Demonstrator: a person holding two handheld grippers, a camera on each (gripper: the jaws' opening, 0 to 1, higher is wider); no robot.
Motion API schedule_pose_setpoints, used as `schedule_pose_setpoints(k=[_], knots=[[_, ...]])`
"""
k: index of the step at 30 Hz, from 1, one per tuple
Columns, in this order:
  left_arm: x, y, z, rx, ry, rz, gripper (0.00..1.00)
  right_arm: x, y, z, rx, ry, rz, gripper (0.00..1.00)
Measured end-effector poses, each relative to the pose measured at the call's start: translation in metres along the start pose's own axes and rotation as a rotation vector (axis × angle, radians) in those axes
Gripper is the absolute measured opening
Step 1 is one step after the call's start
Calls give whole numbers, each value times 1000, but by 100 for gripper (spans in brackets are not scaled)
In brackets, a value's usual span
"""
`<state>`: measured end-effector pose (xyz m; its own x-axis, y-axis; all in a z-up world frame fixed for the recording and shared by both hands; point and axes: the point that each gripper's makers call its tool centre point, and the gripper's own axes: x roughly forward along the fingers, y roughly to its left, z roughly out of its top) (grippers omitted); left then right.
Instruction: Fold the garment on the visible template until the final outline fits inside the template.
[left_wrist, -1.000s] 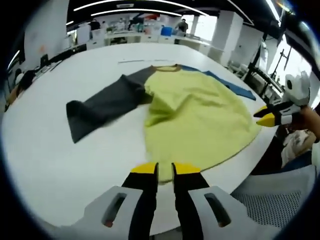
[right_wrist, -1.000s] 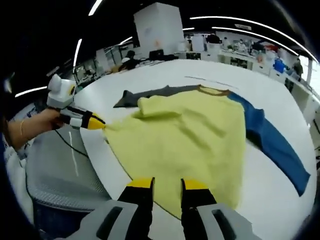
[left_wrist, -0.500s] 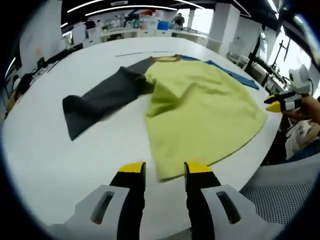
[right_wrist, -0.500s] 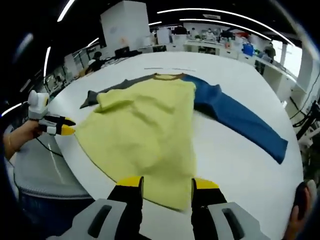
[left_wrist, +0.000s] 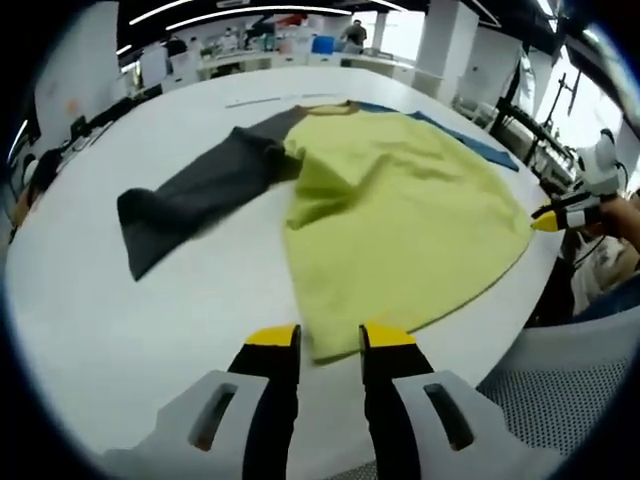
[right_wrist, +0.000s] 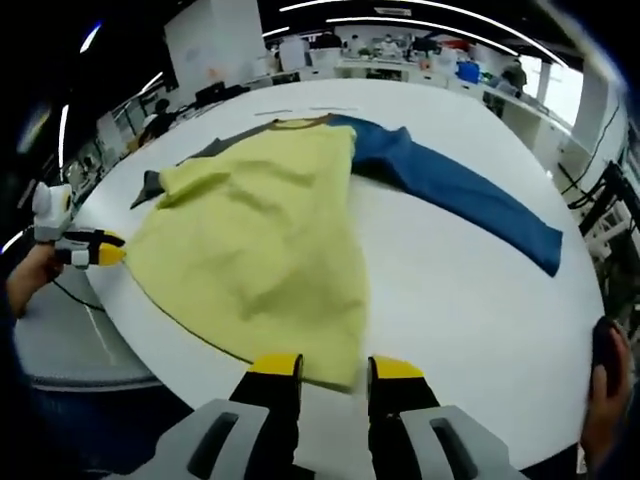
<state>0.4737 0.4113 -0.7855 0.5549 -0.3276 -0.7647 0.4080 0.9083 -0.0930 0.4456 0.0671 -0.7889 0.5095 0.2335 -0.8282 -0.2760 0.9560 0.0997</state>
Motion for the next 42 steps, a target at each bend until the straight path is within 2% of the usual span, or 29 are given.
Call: schedule_pose_setpoints(k=[5,12,15,23,35,42], knots=[[2,3,-4,10,28,18,16,2,-2,-3,-30,8,-32,17],[1,7,-4,-3,43,33,12,2,-6,-2,8,-5,-43,10],[0,7,-7,-28,67,38,6,2,-9,-3,27,-5,-51,6],[-1,3,-10,-52,89,42,1,2,-7,-1,91,-13,-21,0],[-20,-8,-16,-172,83,17,1,-7,-9,4,33,-5,4,0],[-28,-6,-17,-182,88,32,0,-11,0,9,-5,-11,38,0]])
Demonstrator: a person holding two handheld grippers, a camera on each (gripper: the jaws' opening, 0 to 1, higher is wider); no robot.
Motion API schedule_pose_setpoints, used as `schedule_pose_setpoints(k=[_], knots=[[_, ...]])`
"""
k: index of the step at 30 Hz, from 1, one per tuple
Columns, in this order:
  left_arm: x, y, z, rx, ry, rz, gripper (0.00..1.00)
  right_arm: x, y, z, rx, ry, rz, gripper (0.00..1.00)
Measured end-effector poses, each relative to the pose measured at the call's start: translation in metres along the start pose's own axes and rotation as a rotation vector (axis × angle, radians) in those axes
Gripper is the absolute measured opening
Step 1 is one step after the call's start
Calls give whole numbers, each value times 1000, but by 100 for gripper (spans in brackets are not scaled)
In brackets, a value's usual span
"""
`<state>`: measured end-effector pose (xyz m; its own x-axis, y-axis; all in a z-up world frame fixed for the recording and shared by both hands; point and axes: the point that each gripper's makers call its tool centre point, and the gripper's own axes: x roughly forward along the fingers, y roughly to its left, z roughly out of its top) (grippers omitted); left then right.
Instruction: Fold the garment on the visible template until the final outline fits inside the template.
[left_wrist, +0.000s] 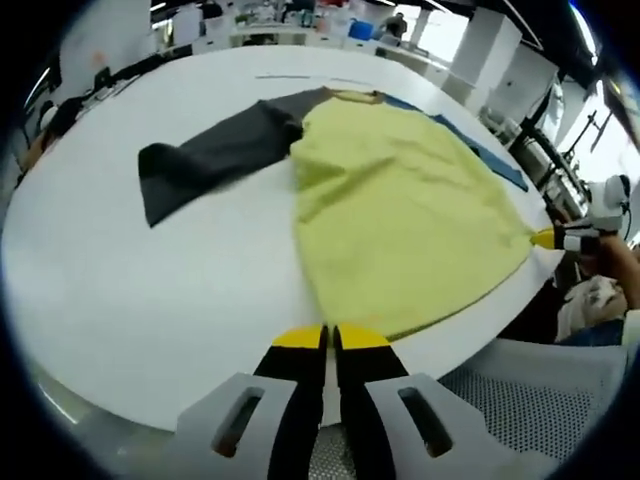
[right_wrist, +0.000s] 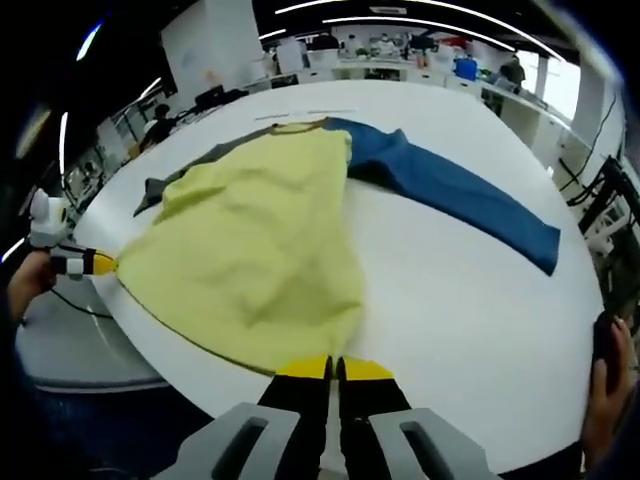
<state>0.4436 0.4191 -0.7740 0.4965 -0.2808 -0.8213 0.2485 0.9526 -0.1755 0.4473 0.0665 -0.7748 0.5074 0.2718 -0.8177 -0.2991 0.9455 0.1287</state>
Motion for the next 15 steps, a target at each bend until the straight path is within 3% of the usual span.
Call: schedule_pose_setpoints(k=[15], knots=[[0,16,-17,26,50,64,0,4,17,-18,-14,44,43,0]])
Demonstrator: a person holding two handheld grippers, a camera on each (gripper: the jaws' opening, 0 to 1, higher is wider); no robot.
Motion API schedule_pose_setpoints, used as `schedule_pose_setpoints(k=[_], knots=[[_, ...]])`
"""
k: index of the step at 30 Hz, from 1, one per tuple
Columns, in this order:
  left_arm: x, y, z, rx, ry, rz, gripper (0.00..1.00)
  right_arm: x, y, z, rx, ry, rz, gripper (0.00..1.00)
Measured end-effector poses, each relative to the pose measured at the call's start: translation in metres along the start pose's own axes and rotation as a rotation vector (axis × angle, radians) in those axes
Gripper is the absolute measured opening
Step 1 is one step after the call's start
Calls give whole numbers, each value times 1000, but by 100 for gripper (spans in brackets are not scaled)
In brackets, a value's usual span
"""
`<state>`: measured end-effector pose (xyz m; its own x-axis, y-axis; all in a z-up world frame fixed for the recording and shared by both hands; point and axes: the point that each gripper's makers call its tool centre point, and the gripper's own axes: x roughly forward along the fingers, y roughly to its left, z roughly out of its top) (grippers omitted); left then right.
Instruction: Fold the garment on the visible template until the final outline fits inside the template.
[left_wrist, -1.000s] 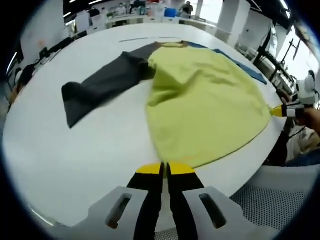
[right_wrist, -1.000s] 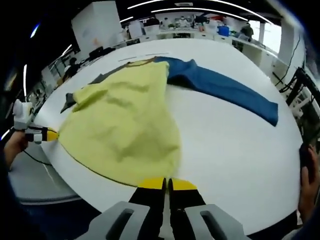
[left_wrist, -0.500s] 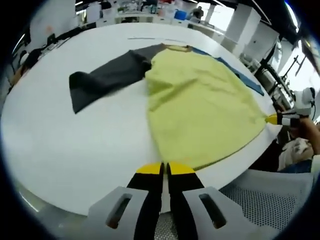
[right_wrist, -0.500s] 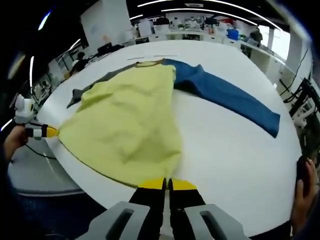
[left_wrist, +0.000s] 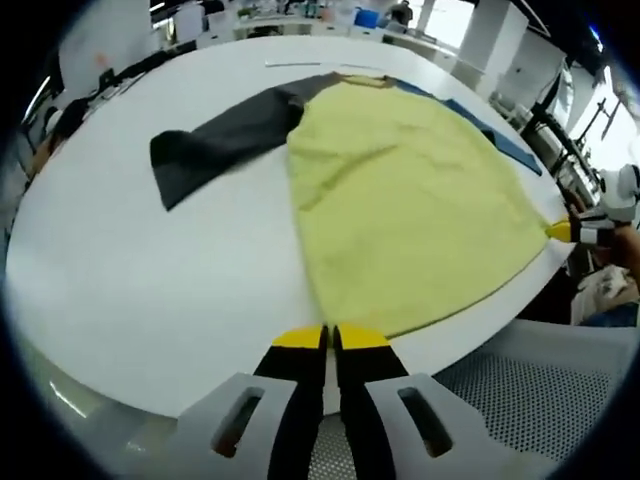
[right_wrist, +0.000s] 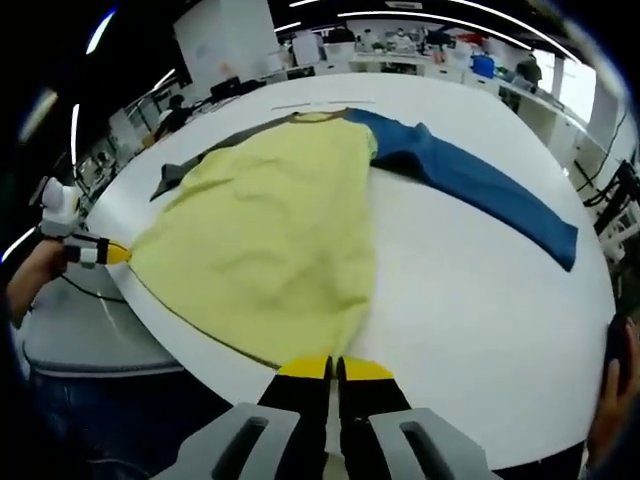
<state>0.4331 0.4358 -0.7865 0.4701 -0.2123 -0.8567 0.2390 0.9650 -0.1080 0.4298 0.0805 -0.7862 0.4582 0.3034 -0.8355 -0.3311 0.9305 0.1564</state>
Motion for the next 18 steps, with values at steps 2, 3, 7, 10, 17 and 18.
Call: schedule_pose_setpoints(k=[2,3,7,10,17,18], knots=[[0,1,-2,1,7,6,0,1,1,-2,6,7,4,0],[0,1,-2,2,10,7,0,2,2,-3,7,11,6,0],[0,1,-5,3,16,-1,1,1,1,-6,-16,23,-14,0],[-1,0,-6,19,23,-8,1,2,1,-6,-32,31,-19,0],[0,1,-6,16,32,-6,1,3,1,-8,-29,38,-1,0],[1,1,-7,11,34,-6,1,3,0,-8,-28,38,0,0]])
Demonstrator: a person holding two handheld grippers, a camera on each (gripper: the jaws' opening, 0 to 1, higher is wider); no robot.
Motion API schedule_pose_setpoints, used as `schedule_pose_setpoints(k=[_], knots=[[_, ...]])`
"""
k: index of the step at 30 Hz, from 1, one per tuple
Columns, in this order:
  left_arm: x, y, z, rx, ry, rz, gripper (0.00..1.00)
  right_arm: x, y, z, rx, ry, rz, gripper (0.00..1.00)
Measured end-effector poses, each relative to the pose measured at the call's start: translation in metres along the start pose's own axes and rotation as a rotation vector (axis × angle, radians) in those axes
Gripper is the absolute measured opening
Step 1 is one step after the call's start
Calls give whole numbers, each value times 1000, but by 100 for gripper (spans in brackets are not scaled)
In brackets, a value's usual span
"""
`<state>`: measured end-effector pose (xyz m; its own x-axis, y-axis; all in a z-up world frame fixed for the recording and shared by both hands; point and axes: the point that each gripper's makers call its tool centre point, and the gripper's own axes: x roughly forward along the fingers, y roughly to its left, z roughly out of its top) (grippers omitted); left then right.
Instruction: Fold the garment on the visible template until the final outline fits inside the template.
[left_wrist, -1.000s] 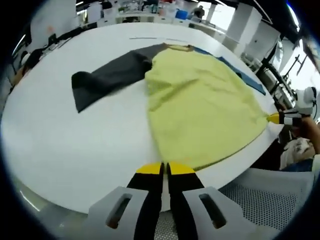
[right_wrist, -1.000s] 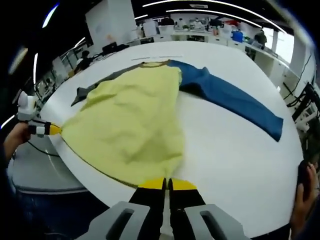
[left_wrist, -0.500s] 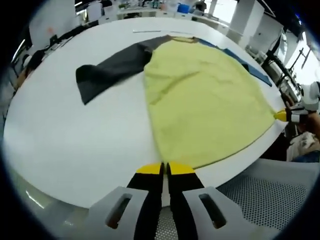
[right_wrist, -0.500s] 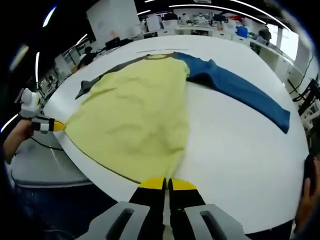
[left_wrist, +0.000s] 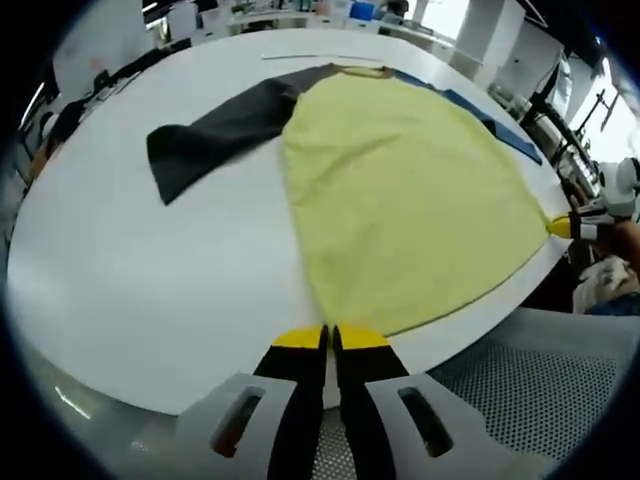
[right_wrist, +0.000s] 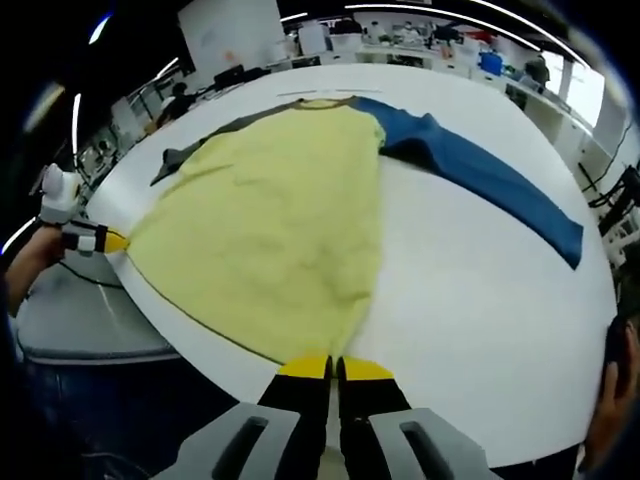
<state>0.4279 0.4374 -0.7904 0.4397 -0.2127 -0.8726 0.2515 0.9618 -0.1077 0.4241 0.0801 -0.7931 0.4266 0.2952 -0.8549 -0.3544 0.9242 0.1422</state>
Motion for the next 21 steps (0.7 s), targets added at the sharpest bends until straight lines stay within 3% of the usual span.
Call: schedule_pose_setpoints(k=[8,11,18,21], knots=[[1,1,0,0,-1,6,1,0,2,0,-16,-6,10,0],[-1,0,0,-13,-8,-3,2,-2,1,4,18,-34,17,0],[-9,2,9,-37,-53,-5,15,-9,-1,12,24,-63,25,16],[-11,-2,15,-32,-78,-22,23,-12,-1,18,25,-89,36,28]])
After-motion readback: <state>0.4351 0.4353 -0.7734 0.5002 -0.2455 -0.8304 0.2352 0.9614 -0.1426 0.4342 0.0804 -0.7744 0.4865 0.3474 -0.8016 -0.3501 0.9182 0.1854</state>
